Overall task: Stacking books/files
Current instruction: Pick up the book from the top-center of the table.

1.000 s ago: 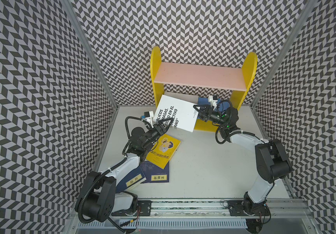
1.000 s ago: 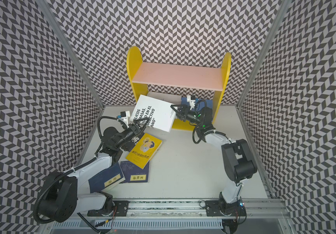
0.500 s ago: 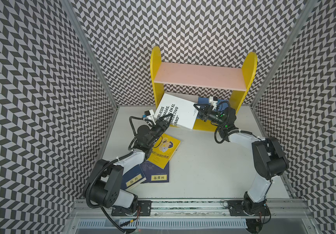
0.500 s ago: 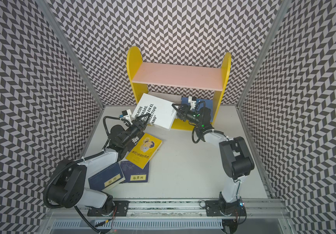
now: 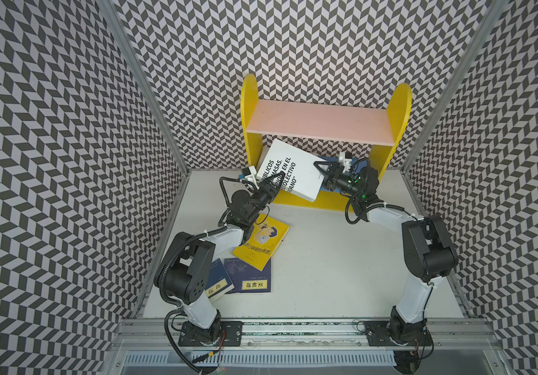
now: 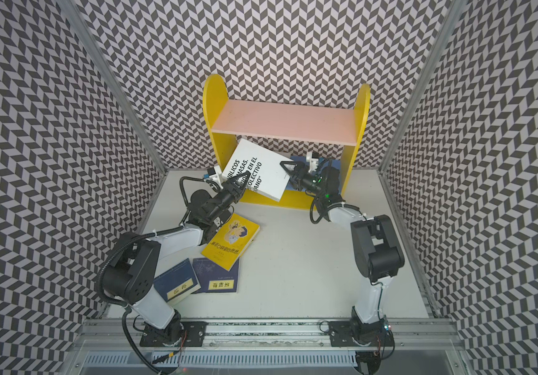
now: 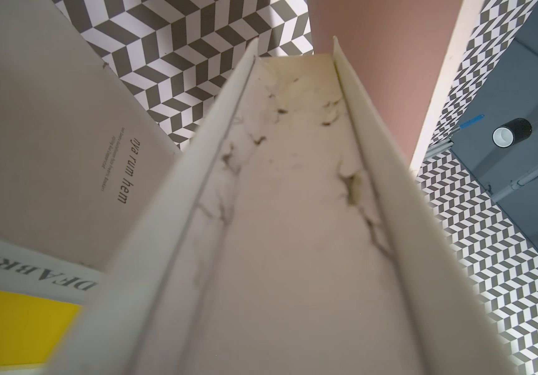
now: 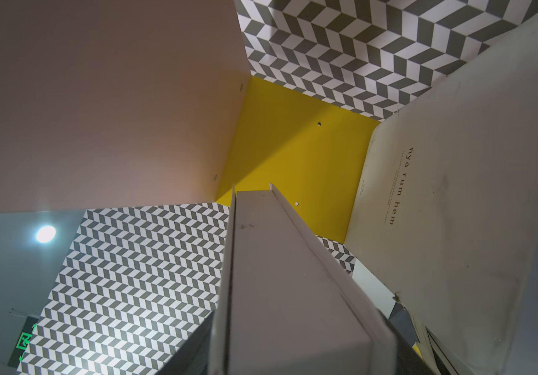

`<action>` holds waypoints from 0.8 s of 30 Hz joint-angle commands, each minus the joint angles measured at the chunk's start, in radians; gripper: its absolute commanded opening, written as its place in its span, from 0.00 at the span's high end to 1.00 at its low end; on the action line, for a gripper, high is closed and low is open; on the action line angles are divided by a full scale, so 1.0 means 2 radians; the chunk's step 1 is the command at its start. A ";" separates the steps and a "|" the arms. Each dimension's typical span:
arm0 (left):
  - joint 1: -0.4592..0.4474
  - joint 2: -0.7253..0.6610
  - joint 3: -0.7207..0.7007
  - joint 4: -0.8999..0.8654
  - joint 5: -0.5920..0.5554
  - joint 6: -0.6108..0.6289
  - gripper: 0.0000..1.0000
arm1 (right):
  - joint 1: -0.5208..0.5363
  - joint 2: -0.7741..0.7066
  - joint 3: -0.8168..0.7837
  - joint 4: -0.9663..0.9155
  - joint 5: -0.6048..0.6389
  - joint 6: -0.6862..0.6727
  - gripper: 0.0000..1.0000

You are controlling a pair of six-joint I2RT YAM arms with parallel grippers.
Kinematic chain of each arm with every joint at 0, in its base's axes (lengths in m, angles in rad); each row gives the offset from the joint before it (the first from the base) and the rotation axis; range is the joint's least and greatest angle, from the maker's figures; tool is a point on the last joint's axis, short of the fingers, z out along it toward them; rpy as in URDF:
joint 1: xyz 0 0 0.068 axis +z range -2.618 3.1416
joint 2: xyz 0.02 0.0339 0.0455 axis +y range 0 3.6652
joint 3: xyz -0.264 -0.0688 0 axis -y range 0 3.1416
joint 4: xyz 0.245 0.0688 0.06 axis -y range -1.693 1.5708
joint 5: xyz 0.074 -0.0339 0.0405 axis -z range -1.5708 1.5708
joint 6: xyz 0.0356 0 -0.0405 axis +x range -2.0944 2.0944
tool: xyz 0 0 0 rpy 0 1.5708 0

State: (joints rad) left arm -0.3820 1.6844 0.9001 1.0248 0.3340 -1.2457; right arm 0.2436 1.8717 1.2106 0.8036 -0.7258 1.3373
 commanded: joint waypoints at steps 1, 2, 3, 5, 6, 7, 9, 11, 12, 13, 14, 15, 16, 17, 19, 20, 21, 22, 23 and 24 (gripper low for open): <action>0.011 0.008 0.026 0.040 -0.006 -0.007 0.68 | -0.004 0.005 0.019 0.002 -0.027 -0.014 0.30; 0.014 0.012 0.031 0.042 -0.007 -0.011 0.68 | -0.003 0.005 0.016 0.007 -0.030 -0.012 0.30; 0.015 0.015 0.033 0.047 -0.008 -0.015 0.69 | -0.002 0.004 0.012 0.011 -0.032 -0.011 0.29; 0.018 0.025 0.038 0.062 -0.011 -0.022 0.69 | -0.001 0.001 0.003 0.015 -0.036 -0.010 0.29; 0.018 0.029 0.040 0.065 -0.011 -0.026 0.68 | -0.001 -0.001 0.000 0.017 -0.036 -0.011 0.29; 0.018 0.034 0.043 0.071 -0.013 -0.029 0.68 | 0.001 -0.004 -0.005 0.021 -0.036 -0.009 0.29; 0.018 0.042 0.048 0.075 -0.017 -0.033 0.68 | 0.002 -0.008 -0.009 0.020 -0.036 -0.013 0.28; 0.018 0.050 0.054 0.083 -0.020 -0.037 0.69 | 0.007 -0.010 -0.003 -0.002 -0.036 -0.028 0.27; 0.018 0.053 0.057 0.085 -0.020 -0.038 0.68 | 0.009 -0.011 0.002 -0.016 -0.035 -0.037 0.27; 0.018 0.055 0.060 0.086 -0.019 -0.040 0.67 | 0.011 -0.010 0.008 -0.036 -0.033 -0.050 0.26; 0.017 0.056 0.063 0.085 -0.020 -0.041 0.67 | 0.014 -0.010 0.013 -0.049 -0.031 -0.059 0.26; 0.017 0.057 0.063 0.085 -0.021 -0.041 0.67 | 0.017 -0.009 0.014 -0.053 -0.029 -0.062 0.26; 0.016 0.056 0.064 0.084 -0.023 -0.040 0.67 | 0.020 -0.009 0.014 -0.057 -0.028 -0.064 0.26; 0.016 0.054 0.064 0.082 -0.026 -0.039 0.67 | 0.023 -0.008 0.013 -0.056 -0.026 -0.064 0.26; 0.015 0.049 0.063 0.074 -0.032 -0.034 0.67 | 0.030 -0.006 0.013 -0.054 -0.025 -0.064 0.26; 0.015 0.048 0.064 0.067 -0.035 -0.031 0.67 | 0.031 -0.005 0.014 -0.052 -0.026 -0.063 0.28; 0.015 0.046 0.064 0.060 -0.037 -0.028 0.67 | 0.034 -0.003 0.015 -0.049 -0.027 -0.063 0.31; 0.015 0.045 0.065 0.058 -0.039 -0.024 0.67 | 0.035 -0.001 0.019 -0.049 -0.029 -0.064 0.36; 0.015 0.045 0.063 0.057 -0.041 -0.023 0.67 | 0.036 0.000 0.022 -0.051 -0.028 -0.066 0.38; 0.015 0.045 0.063 0.055 -0.044 -0.022 0.67 | 0.036 0.001 0.026 -0.057 -0.027 -0.071 0.40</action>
State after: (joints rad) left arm -0.3466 1.8008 0.9916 1.0916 0.2718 -1.2953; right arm 0.3061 1.8729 1.2274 0.6830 -0.7792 1.2186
